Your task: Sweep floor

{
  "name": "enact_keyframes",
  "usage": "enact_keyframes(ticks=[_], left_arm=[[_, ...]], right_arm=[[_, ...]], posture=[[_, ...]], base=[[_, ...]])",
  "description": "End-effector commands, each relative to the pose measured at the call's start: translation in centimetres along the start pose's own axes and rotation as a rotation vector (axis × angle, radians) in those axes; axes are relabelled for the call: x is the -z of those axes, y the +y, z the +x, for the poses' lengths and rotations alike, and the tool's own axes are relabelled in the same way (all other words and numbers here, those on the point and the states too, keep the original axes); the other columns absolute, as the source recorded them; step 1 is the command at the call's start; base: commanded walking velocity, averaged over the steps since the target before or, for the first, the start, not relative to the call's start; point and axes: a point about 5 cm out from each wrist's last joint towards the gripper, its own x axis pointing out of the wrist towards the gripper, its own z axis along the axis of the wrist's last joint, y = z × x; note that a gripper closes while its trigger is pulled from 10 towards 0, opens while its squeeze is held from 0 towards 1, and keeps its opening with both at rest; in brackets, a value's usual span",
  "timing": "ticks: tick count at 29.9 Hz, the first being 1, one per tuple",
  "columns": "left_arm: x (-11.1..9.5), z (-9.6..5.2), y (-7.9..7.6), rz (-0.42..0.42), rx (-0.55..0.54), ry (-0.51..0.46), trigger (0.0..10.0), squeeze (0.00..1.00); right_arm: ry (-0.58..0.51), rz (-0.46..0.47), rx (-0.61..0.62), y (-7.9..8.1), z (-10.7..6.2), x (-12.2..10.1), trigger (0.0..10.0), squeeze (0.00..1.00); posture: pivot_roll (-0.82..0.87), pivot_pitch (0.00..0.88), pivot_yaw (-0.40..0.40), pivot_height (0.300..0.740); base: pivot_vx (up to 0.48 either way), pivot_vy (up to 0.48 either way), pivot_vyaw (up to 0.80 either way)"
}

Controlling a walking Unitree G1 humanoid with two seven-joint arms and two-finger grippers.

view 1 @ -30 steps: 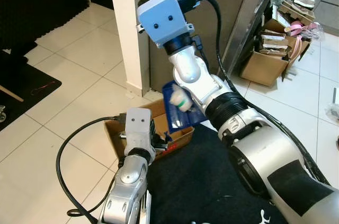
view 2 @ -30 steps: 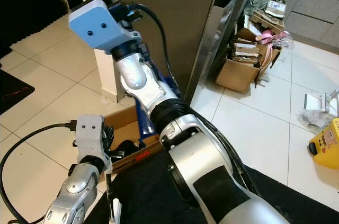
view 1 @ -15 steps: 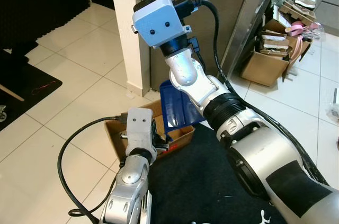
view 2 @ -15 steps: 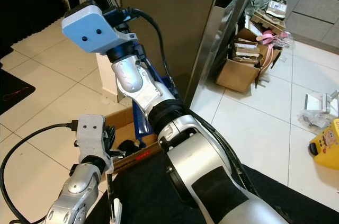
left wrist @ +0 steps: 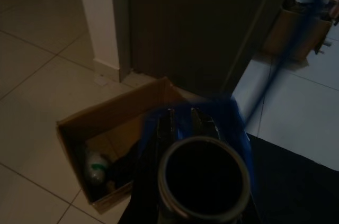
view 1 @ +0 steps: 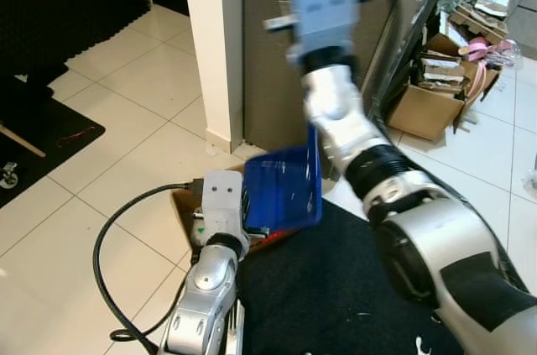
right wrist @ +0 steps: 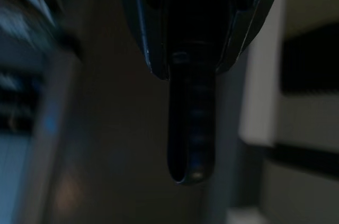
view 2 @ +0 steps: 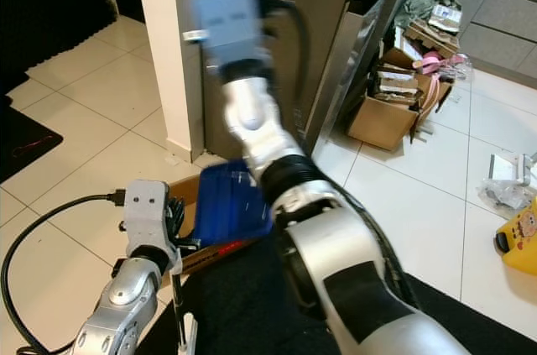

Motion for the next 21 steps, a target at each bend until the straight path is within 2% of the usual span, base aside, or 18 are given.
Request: enact_keyframes(ticks=[1, 2, 3, 5, 6, 7, 8, 9, 10, 11, 12, 13, 14, 16, 19, 21], left_arm=[[-0.1, -0.2, 0.2, -0.002, 0.004, 0.001, 10.0, 0.00], [-0.1, -0.2, 0.2, -0.002, 0.004, 0.001, 10.0, 0.00], [-0.2, -0.2, 0.4, -0.001, 0.003, 0.001, 10.0, 0.00], [-0.2, -0.2, 0.4, -0.001, 0.003, 0.001, 10.0, 0.00], [-0.3, -0.2, 0.6, 0.002, 0.003, 0.000, 10.0, 0.00], [-0.3, -0.2, 0.6, 0.002, 0.003, 0.000, 10.0, 0.00], [-0.4, -0.1, 0.9, 0.005, 0.003, 0.000, 10.0, 0.00], [-0.4, -0.1, 0.9, 0.005, 0.003, 0.000, 10.0, 0.00], [-0.5, -0.1, 1.1, 0.007, 0.005, -0.001, 10.0, 0.00], [-0.5, -0.1, 1.1, 0.007, 0.005, -0.001, 10.0, 0.00], [-0.7, 0.0, 1.2, 0.008, 0.008, -0.001, 10.0, 0.00], [-0.7, 0.0, 1.2, 0.008, 0.008, -0.001, 10.0, 0.00], [-0.7, 0.0, 1.3, 0.008, 0.010, -0.001, 10.0, 0.00], [-0.9, -0.1, 1.5, 0.003, 0.017, 0.000, 10.0, 0.00], [-1.0, -0.2, 1.6, 0.001, 0.019, 0.000, 10.0, 0.00], [-1.0, -0.4, 2.0, -0.008, 0.018, 0.005, 10.0, 0.00]], right_arm=[[0.045, -0.020, 0.053, -2.4, -0.1, 0.9, 10.0, 0.00], [0.045, -0.020, 0.053, -2.4, -0.1, 0.9, 10.0, 0.00], [0.048, -0.040, 0.082, -3.7, -0.1, 1.0, 10.0, 0.00], [0.048, -0.040, 0.082, -3.7, -0.1, 1.0, 10.0, 0.00], [0.046, -0.068, 0.118, -5.4, -0.1, 1.1, 10.0, 0.00], [0.046, -0.068, 0.118, -5.4, -0.1, 1.1, 10.0, 0.00], [0.050, -0.092, 0.147, -7.1, -0.2, 1.3, 10.0, 0.00], [0.050, -0.092, 0.147, -7.1, -0.2, 1.3, 10.0, 0.00], [0.072, -0.101, 0.171, -9.0, -0.7, 1.8, 10.0, 0.00], [0.072, -0.101, 0.171, -9.0, -0.7, 1.8, 10.0, 0.00], [0.115, -0.093, 0.189, -10.5, -1.5, 2.7, 10.0, 0.00], [0.115, -0.093, 0.189, -10.5, -1.5, 2.7, 10.0, 0.00], [0.145, -0.082, 0.199, -11.3, -2.2, 3.4, 10.0, 0.00], [0.234, -0.068, 0.189, -12.5, -5.0, 6.0, 10.0, 0.00], [0.260, -0.071, 0.180, -12.8, -6.0, 6.8, 10.0, 0.00], [0.327, -0.068, 0.097, -13.0, -8.8, 8.8, 10.0, 0.00]], posture=[[0.15, 0.137, -0.063, 0.740], [0.15, 0.137, -0.063, 0.740], [0.14, 0.135, -0.055, 0.740], [0.14, 0.135, -0.055, 0.740], [0.14, 0.131, -0.042, 0.740], [0.14, 0.131, -0.042, 0.740], [0.13, 0.126, -0.032, 0.740], [0.13, 0.126, -0.032, 0.740], [0.13, 0.123, -0.026, 0.740], [0.13, 0.123, -0.026, 0.740], [0.13, 0.119, -0.021, 0.740], [0.13, 0.119, -0.021, 0.740], [0.13, 0.119, -0.021, 0.740], [0.13, 0.113, -0.010, 0.740], [0.13, 0.113, -0.010, 0.740], [0.12, 0.109, 0.002, 0.740]], base=[[0.000, 0.000, 0.00], [0.000, 0.000, 0.00], [0.000, 0.000, 0.00], [0.000, 0.000, 0.00], [0.000, 0.000, 0.00], [0.000, 0.000, 0.00], [0.000, 0.000, 0.00], [0.000, 0.000, 0.00], [0.000, 0.000, 0.00], [0.000, 0.000, 0.00], [0.000, 0.000, 0.00], [0.000, 0.000, 0.00], [0.000, 0.000, 0.00], [0.000, 0.000, 0.00], [0.000, 0.000, 0.00], [0.000, 0.000, 0.00]])
